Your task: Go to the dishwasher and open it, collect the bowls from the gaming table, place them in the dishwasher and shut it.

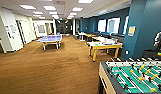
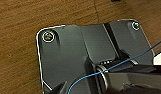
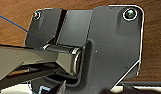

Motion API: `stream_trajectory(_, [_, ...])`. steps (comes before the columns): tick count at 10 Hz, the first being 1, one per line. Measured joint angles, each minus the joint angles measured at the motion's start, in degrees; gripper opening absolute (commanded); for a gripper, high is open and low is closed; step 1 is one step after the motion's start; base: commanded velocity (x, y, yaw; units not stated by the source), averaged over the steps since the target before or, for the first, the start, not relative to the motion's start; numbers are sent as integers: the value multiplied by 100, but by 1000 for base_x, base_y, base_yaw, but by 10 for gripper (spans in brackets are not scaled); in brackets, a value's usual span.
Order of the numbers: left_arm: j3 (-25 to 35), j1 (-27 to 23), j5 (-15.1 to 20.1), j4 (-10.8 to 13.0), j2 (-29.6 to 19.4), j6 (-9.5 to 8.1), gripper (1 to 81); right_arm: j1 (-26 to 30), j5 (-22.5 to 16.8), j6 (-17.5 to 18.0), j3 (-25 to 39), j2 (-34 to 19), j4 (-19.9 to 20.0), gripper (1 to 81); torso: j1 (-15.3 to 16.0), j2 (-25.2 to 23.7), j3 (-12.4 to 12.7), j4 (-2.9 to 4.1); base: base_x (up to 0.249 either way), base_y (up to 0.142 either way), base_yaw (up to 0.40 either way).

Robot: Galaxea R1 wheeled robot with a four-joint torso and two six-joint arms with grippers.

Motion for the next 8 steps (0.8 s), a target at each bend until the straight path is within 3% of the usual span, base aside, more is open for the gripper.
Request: stream_trajectory(8, [6,-6,-15,0,17,0,811,5,20,-7,-9,-17,-9,811,10,2,-2,0,124,0,0])
